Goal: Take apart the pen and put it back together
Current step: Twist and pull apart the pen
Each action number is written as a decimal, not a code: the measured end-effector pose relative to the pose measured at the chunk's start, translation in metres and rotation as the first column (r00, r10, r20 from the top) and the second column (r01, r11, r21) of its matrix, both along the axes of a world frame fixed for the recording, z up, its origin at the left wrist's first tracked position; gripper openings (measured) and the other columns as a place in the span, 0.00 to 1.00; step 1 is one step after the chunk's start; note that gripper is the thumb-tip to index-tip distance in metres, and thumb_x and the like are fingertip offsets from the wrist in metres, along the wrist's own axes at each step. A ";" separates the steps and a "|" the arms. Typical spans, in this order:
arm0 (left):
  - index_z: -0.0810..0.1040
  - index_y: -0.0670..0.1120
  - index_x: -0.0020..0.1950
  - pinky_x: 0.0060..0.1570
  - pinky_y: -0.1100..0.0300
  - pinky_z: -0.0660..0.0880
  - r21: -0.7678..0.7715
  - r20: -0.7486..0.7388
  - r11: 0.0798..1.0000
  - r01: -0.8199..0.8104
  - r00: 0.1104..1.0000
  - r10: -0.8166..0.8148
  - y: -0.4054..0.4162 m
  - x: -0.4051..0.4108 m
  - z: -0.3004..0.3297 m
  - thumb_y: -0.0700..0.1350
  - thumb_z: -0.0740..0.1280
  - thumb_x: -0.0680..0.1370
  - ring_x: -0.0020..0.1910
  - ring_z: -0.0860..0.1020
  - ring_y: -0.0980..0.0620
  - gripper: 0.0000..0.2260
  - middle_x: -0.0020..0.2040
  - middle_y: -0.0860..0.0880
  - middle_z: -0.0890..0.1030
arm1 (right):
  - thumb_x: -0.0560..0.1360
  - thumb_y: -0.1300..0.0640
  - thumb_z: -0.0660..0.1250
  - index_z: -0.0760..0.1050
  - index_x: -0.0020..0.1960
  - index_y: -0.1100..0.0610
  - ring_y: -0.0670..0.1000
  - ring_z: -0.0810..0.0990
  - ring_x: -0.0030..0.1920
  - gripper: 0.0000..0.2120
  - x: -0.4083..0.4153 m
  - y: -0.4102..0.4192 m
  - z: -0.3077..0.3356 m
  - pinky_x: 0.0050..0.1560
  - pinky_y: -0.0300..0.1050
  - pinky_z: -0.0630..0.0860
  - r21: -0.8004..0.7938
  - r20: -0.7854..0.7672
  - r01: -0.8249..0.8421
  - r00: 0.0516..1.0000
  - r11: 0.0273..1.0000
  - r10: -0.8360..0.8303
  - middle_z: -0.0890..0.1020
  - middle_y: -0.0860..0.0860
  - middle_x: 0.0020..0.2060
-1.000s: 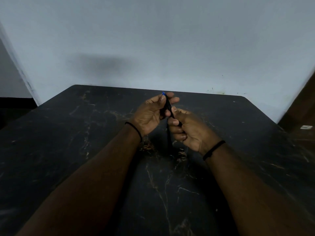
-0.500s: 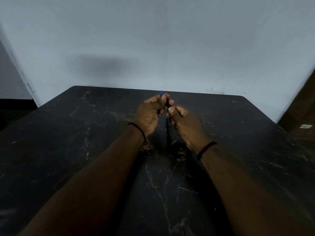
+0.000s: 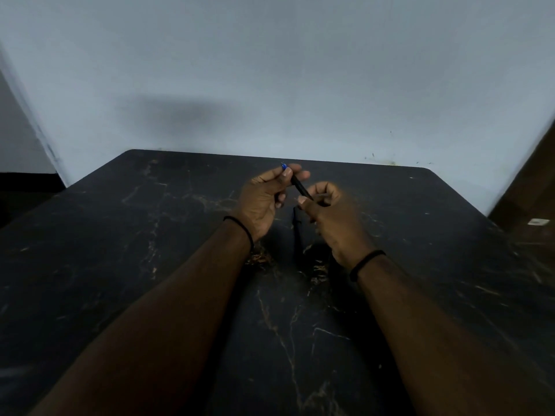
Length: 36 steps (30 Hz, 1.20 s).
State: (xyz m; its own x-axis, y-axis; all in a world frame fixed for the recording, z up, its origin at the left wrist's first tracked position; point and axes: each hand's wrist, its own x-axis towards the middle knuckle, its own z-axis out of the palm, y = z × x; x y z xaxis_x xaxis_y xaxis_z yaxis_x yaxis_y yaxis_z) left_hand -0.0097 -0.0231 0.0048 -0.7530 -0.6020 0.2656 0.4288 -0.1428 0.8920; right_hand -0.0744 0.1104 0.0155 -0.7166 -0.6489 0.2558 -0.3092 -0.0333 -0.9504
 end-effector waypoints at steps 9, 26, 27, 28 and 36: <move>0.83 0.45 0.51 0.29 0.66 0.61 0.052 0.035 0.996 -0.073 0.997 0.071 -0.004 0.003 -0.003 0.42 0.67 0.78 0.29 0.67 0.58 0.06 0.48 0.48 0.86 | 0.82 0.51 0.62 0.79 0.39 0.53 0.43 0.68 0.27 0.15 -0.003 -0.003 -0.002 0.32 0.41 0.64 0.076 -0.001 0.058 0.998 0.995 -0.058 0.77 0.48 0.31; 0.84 0.48 0.49 0.29 0.64 0.60 0.019 0.064 0.997 -0.078 0.995 0.076 -0.004 0.002 -0.006 0.43 0.68 0.78 0.27 0.65 0.59 0.05 0.46 0.49 0.86 | 0.80 0.56 0.65 0.79 0.42 0.56 0.46 0.74 0.36 0.10 -0.001 -0.002 -0.001 0.40 0.42 0.70 0.080 0.005 0.028 1.000 0.996 -0.029 0.81 0.54 0.39; 0.84 0.48 0.48 0.30 0.63 0.60 0.021 0.068 0.996 -0.082 0.994 0.080 -0.003 0.003 -0.005 0.43 0.68 0.78 0.27 0.65 0.58 0.05 0.45 0.49 0.86 | 0.79 0.58 0.67 0.78 0.42 0.55 0.46 0.75 0.37 0.07 -0.001 -0.002 -0.001 0.40 0.41 0.71 0.060 0.023 0.021 0.999 0.998 -0.022 0.81 0.53 0.39; 0.84 0.47 0.49 0.30 0.63 0.59 0.022 0.069 0.996 -0.085 0.994 0.083 -0.003 0.003 -0.005 0.43 0.68 0.78 0.27 0.65 0.58 0.05 0.45 0.49 0.86 | 0.78 0.60 0.69 0.78 0.43 0.56 0.46 0.75 0.37 0.05 -0.001 -0.002 -0.001 0.40 0.40 0.72 0.042 0.039 0.017 0.999 0.999 -0.019 0.80 0.52 0.38; 0.84 0.47 0.49 0.28 0.65 0.59 0.024 0.077 0.995 -0.099 0.992 0.097 -0.002 0.002 -0.005 0.42 0.68 0.77 0.27 0.65 0.59 0.05 0.43 0.50 0.86 | 0.82 0.49 0.61 0.81 0.44 0.53 0.50 0.72 0.36 0.14 -0.002 -0.002 -0.003 0.40 0.46 0.67 0.106 0.019 0.027 0.999 0.994 -0.030 0.85 0.57 0.40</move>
